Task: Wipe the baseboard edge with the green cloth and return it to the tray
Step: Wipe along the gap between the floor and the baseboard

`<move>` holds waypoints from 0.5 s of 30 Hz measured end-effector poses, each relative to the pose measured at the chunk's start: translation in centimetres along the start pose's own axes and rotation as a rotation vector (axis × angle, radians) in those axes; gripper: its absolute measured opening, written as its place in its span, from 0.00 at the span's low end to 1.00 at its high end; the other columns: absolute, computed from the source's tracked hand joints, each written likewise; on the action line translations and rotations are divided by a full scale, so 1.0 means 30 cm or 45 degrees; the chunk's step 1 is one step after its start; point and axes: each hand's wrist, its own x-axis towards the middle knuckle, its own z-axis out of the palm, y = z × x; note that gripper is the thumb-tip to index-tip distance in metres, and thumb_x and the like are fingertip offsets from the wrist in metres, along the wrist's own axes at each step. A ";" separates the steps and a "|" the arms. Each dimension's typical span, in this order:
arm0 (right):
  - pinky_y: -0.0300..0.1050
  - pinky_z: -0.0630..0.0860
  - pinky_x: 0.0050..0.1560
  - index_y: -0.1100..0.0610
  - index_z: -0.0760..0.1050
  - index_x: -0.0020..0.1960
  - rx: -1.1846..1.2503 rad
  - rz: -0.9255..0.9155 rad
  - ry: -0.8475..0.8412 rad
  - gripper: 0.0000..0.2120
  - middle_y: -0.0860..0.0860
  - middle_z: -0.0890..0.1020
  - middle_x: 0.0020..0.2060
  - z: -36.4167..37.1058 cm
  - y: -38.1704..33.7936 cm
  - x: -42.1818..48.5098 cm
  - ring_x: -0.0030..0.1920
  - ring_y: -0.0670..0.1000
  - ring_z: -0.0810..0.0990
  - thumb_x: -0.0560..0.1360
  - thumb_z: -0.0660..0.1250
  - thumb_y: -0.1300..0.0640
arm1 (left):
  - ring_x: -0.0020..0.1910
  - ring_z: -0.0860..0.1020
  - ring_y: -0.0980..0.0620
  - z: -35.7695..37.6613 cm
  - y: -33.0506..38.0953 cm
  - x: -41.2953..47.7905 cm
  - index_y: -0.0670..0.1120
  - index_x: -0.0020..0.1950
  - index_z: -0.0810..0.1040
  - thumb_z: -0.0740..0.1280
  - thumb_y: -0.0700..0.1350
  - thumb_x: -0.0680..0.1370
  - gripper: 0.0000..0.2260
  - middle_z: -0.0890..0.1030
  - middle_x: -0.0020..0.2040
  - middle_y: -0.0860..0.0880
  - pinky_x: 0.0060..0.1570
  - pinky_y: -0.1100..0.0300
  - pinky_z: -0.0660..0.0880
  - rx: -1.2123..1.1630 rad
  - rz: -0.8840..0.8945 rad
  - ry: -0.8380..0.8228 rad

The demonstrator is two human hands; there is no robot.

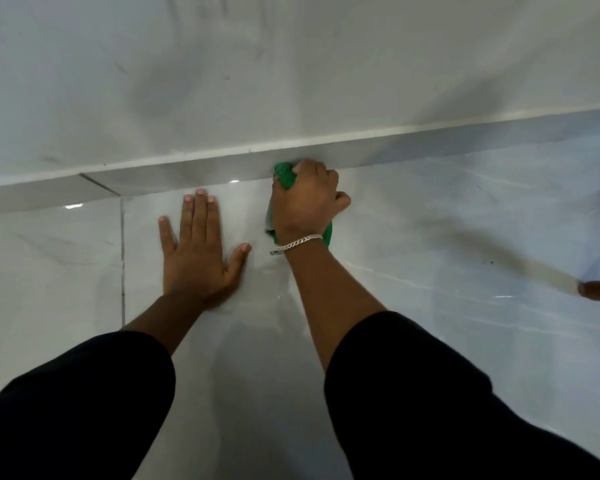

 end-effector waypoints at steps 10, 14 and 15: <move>0.56 0.66 0.54 0.54 0.76 0.52 -0.001 0.429 0.173 0.15 0.54 0.81 0.52 -0.233 0.339 0.234 0.56 0.59 0.76 0.71 0.70 0.47 | 0.82 0.48 0.44 0.020 -0.007 -0.001 0.40 0.81 0.49 0.49 0.65 0.77 0.40 0.50 0.83 0.41 0.76 0.34 0.45 -0.037 0.026 0.067; 0.55 0.67 0.55 0.55 0.76 0.53 0.023 0.483 0.163 0.12 0.55 0.80 0.52 -0.157 0.226 0.161 0.58 0.59 0.75 0.73 0.68 0.50 | 0.82 0.48 0.44 0.029 -0.009 -0.005 0.40 0.81 0.49 0.49 0.65 0.77 0.40 0.50 0.83 0.41 0.76 0.34 0.45 -0.017 0.030 0.090; 0.54 0.66 0.55 0.54 0.76 0.54 0.010 0.406 0.110 0.13 0.55 0.80 0.53 -0.124 0.182 0.122 0.58 0.59 0.74 0.73 0.67 0.50 | 0.82 0.48 0.44 0.028 -0.008 -0.005 0.40 0.81 0.49 0.48 0.65 0.77 0.40 0.50 0.83 0.41 0.76 0.34 0.45 -0.017 0.033 0.088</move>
